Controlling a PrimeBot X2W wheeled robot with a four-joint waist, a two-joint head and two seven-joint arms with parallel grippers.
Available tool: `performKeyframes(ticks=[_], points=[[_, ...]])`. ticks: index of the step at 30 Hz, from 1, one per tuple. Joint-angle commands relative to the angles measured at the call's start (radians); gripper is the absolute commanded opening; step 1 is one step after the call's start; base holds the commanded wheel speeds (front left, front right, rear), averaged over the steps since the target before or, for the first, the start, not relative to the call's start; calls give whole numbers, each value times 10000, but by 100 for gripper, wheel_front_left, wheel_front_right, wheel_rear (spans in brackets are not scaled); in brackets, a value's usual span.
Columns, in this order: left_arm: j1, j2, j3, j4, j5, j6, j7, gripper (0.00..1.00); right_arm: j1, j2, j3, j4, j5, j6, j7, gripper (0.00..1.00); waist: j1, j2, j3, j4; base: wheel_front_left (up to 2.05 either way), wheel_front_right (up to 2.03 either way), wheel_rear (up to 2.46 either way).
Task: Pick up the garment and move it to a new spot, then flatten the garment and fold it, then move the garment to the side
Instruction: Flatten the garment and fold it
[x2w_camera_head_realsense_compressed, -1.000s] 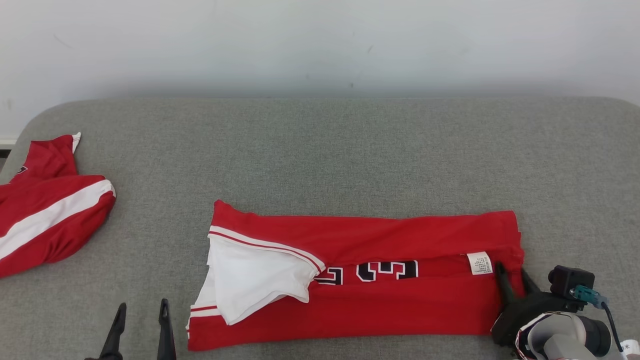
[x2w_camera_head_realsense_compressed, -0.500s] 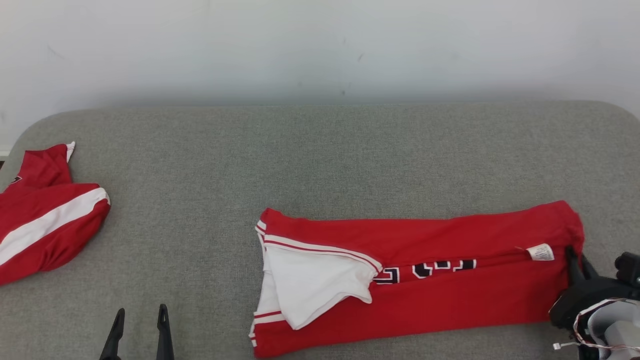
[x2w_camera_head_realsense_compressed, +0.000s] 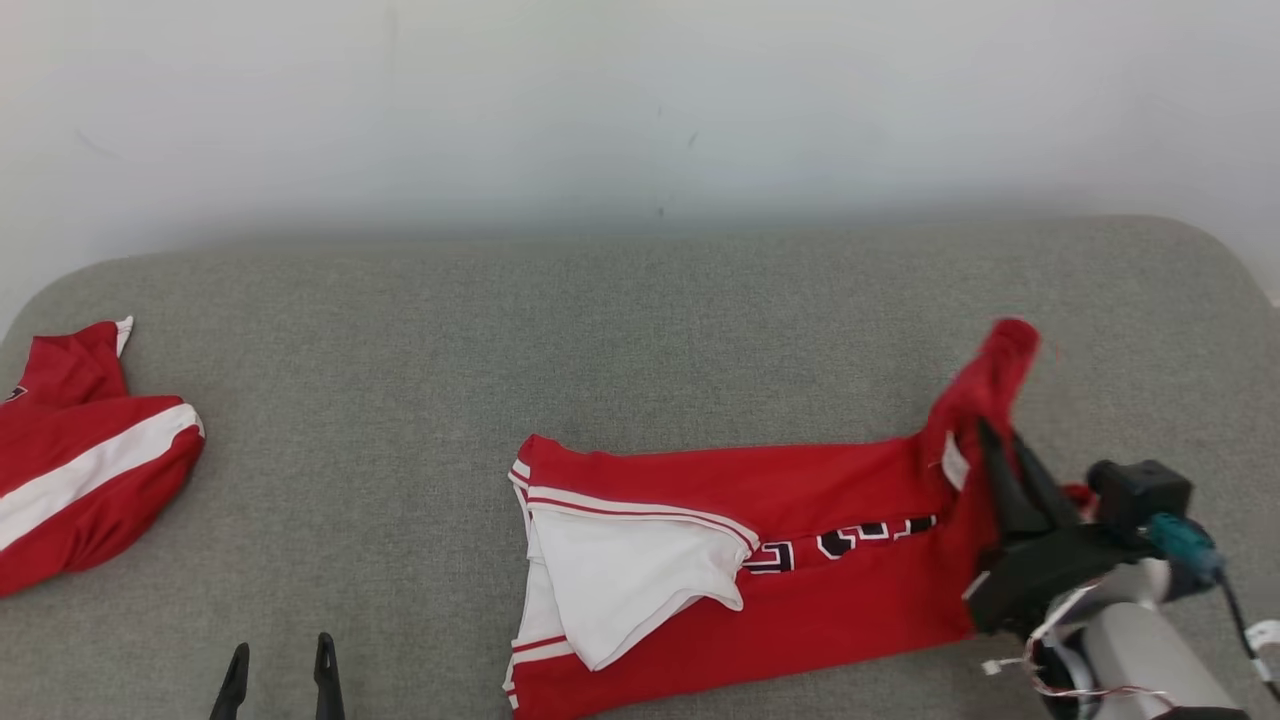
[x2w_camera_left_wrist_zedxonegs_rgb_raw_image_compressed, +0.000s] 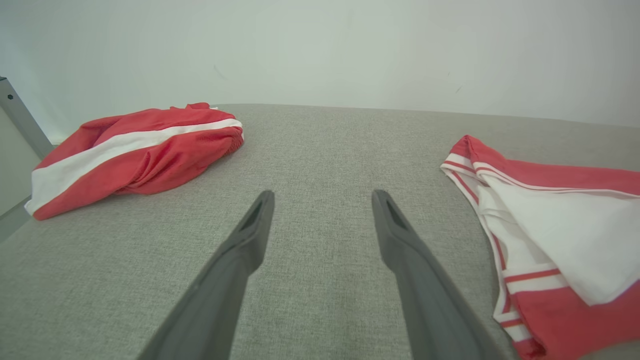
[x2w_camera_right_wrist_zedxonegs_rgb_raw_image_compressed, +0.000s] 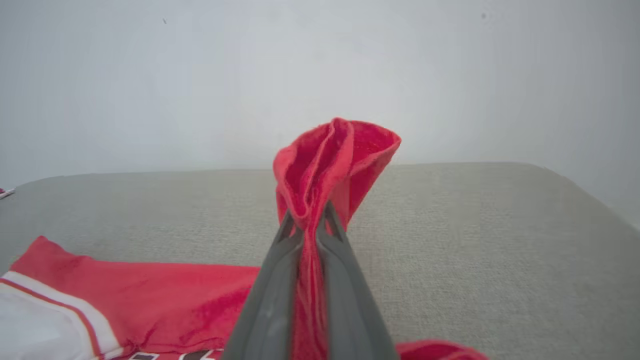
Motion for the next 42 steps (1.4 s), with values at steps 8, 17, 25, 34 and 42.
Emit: performKeyframes(ticks=[8,17,25,34,42], points=[[-74,-14,-213,67,-103,28,-32,100,320,1115,1571,-1866,-232,-26,955,0,-1,0,-26,262,0,0,0],[-367,-15,-647,187,-304,42,-32,100,-194,2180,2410,-1292,-270,-26,1566,0,-1,0,159,863,0,0,0],[-528,-15,-1035,327,-435,145,-32,100,-998,2492,2947,512,-209,-26,1433,0,-1,0,329,1269,0,0,0],[-657,-16,-1195,466,-603,213,-32,100,-1527,2509,4051,1804,888,-26,839,0,-1,0,362,1436,0,0,0],[-442,-15,-1064,488,-645,283,-32,100,-1893,2502,4297,1895,1613,-26,-54,100,-1,0,200,1288,0,0,0]])
